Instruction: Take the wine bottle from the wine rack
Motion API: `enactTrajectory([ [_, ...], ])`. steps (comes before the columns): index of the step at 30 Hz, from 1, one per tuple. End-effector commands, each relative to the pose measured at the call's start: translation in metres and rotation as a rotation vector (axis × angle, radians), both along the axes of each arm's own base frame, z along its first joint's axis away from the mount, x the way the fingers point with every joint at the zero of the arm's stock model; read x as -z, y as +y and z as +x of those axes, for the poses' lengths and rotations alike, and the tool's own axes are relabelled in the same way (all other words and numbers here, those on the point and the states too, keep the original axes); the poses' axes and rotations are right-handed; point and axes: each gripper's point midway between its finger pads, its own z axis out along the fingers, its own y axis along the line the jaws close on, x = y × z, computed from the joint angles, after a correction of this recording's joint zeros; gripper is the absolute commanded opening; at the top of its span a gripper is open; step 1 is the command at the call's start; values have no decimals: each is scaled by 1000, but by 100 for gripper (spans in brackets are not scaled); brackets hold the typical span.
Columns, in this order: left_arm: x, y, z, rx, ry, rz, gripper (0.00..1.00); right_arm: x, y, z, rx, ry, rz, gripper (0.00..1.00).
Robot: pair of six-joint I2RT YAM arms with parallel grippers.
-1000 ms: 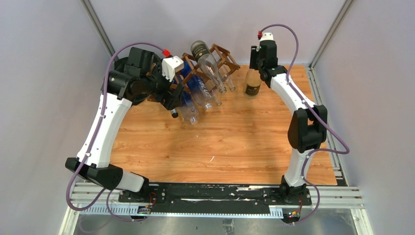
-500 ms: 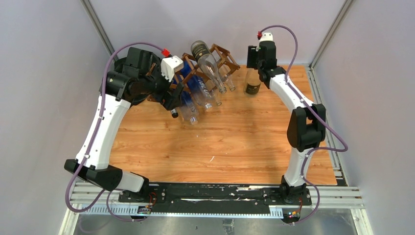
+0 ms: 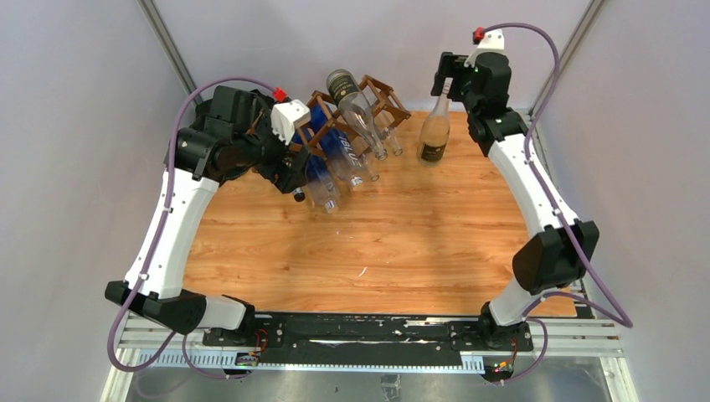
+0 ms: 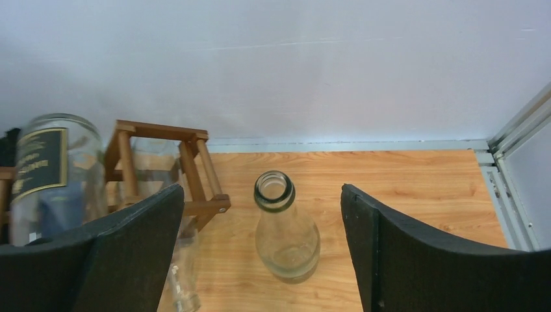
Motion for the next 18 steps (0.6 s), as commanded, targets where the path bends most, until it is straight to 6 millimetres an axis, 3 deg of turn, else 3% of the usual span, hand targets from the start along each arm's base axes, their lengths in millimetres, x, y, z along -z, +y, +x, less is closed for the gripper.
enactTrajectory([
  [1,-2,9,-8,-11,-19,14,100,-25,9,-36,-45,24,114,94],
  [5,1,11,-7,-15,-17,21,100,-22,61,-61,-224,115,168,94],
  [11,1,11,-6,-8,-21,27,100,28,144,-82,-490,328,180,94],
  [14,2,13,-8,-1,-29,37,100,50,167,-86,-580,406,209,94],
  [18,7,16,-11,9,-29,54,100,80,183,-82,-632,514,214,95],
])
